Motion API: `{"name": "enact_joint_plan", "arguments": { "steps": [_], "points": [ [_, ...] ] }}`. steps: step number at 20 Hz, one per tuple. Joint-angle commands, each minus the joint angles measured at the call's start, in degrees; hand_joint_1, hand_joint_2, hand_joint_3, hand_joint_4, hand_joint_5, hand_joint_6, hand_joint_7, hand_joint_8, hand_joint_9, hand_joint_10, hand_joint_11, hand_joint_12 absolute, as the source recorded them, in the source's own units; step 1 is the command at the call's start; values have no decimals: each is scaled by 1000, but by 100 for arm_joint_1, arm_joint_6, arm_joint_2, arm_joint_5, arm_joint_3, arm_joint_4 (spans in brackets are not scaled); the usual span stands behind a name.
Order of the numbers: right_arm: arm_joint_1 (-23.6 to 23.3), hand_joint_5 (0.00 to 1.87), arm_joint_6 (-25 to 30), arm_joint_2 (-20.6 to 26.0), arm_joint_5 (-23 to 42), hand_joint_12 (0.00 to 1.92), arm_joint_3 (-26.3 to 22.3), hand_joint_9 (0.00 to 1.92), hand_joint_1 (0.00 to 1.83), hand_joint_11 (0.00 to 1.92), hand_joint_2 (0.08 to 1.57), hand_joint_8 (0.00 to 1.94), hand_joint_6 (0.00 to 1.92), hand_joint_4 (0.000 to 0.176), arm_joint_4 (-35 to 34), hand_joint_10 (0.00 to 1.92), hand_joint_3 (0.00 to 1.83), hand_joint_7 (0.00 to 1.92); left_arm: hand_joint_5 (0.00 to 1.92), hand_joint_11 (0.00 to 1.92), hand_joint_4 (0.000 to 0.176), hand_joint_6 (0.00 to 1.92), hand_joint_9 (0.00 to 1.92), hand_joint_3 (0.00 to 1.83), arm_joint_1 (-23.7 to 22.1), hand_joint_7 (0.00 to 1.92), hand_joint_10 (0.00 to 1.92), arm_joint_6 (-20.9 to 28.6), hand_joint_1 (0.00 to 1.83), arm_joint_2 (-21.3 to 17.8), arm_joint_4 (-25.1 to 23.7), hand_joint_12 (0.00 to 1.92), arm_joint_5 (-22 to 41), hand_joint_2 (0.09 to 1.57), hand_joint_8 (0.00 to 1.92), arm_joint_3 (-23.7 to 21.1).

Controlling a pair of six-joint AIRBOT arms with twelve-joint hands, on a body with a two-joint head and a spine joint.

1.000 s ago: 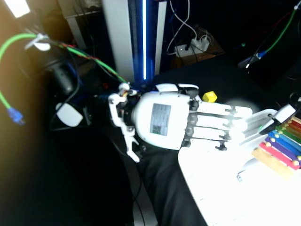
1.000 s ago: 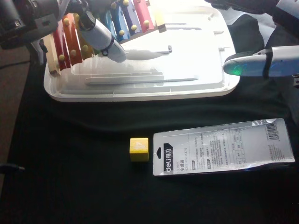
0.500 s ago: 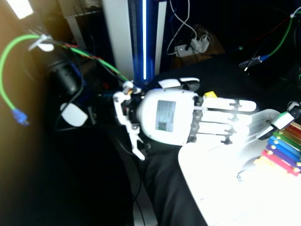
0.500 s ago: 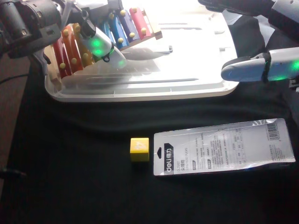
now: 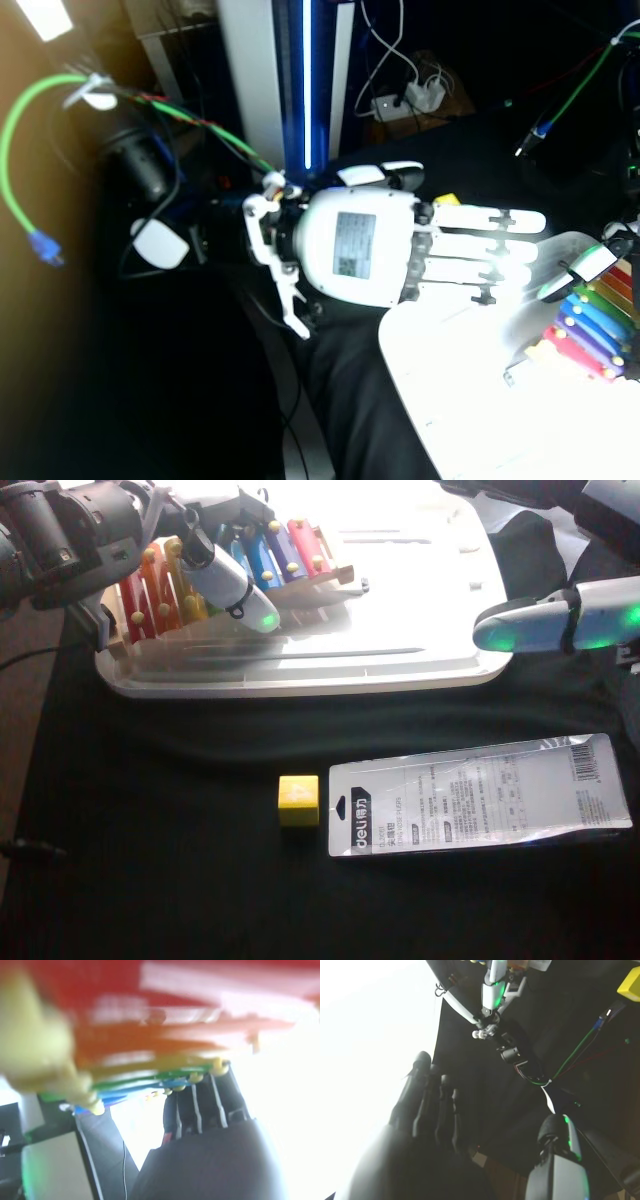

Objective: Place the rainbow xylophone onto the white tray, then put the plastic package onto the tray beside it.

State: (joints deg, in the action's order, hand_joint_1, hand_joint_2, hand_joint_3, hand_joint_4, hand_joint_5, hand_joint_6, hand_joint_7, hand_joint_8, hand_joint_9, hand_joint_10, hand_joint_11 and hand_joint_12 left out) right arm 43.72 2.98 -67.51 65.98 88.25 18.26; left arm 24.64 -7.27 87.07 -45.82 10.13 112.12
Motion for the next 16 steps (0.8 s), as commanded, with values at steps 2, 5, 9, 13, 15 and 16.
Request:
{"name": "enact_joint_plan", "arguments": {
  "steps": [2, 5, 9, 13, 15, 16],
  "points": [
    [-84, 203, 69, -9, 631, 7, 19, 271, 737, 318, 870, 2, 0, 12, -297, 2, 0, 274, 520, 134, 0, 3, 610, 0, -25, 590, 0, 62, 1075, 32, 110, 566, 394, 999, 0, 36],
    [-84, 205, 83, -8, 644, 4, 20, 269, 731, 313, 875, 2, 3, 14, -297, 1, 0, 275, 363, 10, 0, 0, 395, 0, -26, 418, 0, 113, 1039, 38, 112, 518, 480, 936, 0, 14],
    [-84, 190, 125, -1, 689, 11, 19, 261, 737, 330, 880, 0, 0, 14, -293, 0, 2, 274, 9, 0, 165, 0, 1, 0, -32, 2, 0, 209, 830, 38, 111, 13, 732, 835, 0, -43],
    [-84, 136, 148, 11, 739, 0, 10, 212, 632, 287, 886, 0, 0, 2, -292, 0, 5, 228, 0, 0, 176, 0, 0, 0, -117, 0, 0, 209, 822, 65, 102, 0, 795, 809, 0, -57],
    [-84, 120, 148, 30, 782, 0, -4, 196, 659, 262, 898, 0, 0, 10, -289, 0, 8, 197, 0, 0, 176, 0, 0, 0, -148, 0, 0, 209, 669, 76, 109, 0, 800, 710, 0, -63],
    [-84, 113, 148, 85, 786, 0, -42, 193, 658, 250, 896, 0, 0, 16, -266, 0, 6, 187, 0, 0, 176, 0, 0, 0, -170, 0, 0, 210, 584, 39, 119, 0, 836, 654, 0, -113]
  ]
}}
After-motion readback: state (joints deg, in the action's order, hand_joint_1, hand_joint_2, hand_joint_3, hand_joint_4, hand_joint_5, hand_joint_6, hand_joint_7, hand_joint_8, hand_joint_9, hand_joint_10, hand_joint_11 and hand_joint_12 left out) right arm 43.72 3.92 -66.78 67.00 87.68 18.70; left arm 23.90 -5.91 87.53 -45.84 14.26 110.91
